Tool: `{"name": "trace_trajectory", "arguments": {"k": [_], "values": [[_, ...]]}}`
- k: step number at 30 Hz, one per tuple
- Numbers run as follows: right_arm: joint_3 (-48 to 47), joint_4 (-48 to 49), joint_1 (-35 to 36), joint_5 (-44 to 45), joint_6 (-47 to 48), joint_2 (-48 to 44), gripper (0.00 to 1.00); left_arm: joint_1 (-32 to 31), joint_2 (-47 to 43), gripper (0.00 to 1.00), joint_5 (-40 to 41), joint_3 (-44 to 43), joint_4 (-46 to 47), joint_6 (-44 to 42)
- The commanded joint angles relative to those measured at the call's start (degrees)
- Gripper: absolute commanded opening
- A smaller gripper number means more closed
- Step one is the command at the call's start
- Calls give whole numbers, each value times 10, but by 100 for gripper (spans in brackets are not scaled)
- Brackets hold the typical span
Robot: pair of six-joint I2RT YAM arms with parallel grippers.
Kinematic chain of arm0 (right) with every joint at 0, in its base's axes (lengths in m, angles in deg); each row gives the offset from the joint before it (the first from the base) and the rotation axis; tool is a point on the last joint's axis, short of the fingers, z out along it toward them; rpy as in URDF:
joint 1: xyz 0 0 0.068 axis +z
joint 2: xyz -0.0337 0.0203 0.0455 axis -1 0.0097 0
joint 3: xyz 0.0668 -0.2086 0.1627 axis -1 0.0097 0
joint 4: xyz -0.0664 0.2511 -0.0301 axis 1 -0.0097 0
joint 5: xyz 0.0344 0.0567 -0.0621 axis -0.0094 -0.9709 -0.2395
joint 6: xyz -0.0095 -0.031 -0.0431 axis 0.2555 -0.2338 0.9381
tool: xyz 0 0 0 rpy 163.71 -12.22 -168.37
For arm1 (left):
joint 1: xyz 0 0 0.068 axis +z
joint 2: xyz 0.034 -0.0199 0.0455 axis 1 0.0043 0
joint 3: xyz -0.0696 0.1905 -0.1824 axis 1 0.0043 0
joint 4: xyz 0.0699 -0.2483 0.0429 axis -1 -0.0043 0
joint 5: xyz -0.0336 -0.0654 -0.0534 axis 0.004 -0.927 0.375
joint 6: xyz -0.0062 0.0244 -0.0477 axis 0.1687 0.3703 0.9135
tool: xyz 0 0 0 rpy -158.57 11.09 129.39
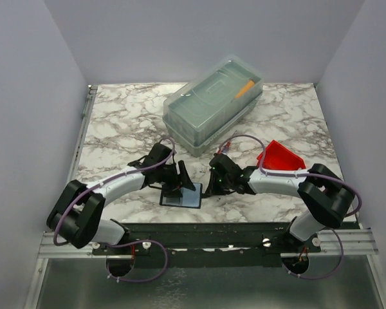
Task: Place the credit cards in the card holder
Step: Open the card holder at the center of the board.
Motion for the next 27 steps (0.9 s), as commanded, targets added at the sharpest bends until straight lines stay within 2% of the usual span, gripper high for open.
{"name": "trace_trajectory", "arguments": {"k": [1, 3, 4, 6, 8, 9, 12, 16, 19, 23, 27], "values": [[-21, -32, -29, 73, 52, -4, 0, 7, -64, 73, 53, -50, -9, 37], [-34, -38, -45, 100, 78, 5, 0, 12, -74, 75, 59, -69, -14, 52], [-44, -49, -48, 120, 85, 9, 7, 13, -71, 75, 54, -84, -20, 62], [-84, -104, -51, 118, 99, 18, 33, 12, -49, 76, 24, -126, -45, 74], [-122, -155, -51, 80, 102, 19, 57, 7, -33, 76, 15, -174, -91, 60], [-138, -187, -51, 67, 93, 17, 65, 5, -32, 77, 20, -191, -115, 44], [-158, -232, -51, 46, 74, -1, 81, 6, -19, 78, 22, -212, -159, -23], [-126, -238, -51, 85, 43, -77, 84, 4, -29, 78, 21, -166, -124, -108], [-97, -251, -58, 134, 15, -149, 90, -6, -97, 79, 17, -129, -88, -143], [-149, -400, -91, 204, -48, -176, 92, -9, -132, 80, -37, -139, -89, -172], [-212, -529, -163, 265, -87, -188, 97, -17, -135, 80, -32, -144, -83, -196]]}}
